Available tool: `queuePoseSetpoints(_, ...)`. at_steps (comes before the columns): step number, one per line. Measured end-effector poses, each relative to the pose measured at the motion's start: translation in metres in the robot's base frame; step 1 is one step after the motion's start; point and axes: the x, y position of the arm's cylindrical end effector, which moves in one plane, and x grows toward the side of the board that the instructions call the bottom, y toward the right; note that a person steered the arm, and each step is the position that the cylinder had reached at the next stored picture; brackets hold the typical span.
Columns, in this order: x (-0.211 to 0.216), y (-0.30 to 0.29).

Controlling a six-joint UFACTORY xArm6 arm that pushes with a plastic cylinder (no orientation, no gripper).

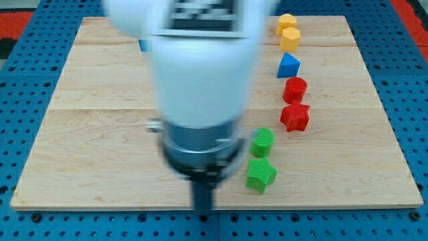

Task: Slide the green star slightly right

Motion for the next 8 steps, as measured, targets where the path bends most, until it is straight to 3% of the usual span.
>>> queuePoseSetpoints(2, -0.055, 0.036)
queuePoseSetpoints(5, -0.037, 0.097)
queuePoseSetpoints(8, -0.037, 0.120)
